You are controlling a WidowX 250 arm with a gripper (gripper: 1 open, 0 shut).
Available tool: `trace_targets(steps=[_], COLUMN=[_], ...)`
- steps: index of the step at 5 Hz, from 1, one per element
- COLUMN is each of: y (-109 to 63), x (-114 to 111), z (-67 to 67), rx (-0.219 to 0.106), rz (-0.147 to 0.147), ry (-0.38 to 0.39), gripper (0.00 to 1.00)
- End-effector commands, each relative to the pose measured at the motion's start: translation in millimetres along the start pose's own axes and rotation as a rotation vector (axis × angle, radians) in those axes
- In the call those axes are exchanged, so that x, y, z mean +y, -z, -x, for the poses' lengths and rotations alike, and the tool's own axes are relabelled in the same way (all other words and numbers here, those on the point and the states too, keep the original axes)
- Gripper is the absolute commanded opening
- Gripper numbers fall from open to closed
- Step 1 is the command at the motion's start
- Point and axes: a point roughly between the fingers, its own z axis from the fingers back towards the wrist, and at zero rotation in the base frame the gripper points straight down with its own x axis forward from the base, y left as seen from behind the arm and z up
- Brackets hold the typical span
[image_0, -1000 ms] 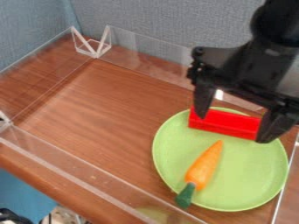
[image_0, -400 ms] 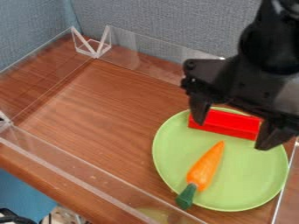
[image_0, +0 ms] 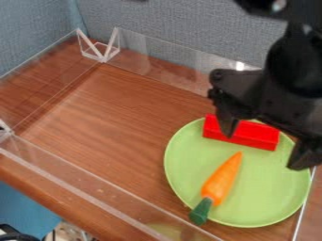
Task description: Put the carrot on the green plate
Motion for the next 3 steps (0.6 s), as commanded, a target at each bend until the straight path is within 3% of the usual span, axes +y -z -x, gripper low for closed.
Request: trace_targets(steps=[1, 3], y=[-9.8, -9.8], x=[-4, -16], z=[-5.7, -9.2], rx=[-0.06, -0.062], rz=[0.019, 0.015], ry=[0.004, 0.034], gripper=[1.0, 1.0])
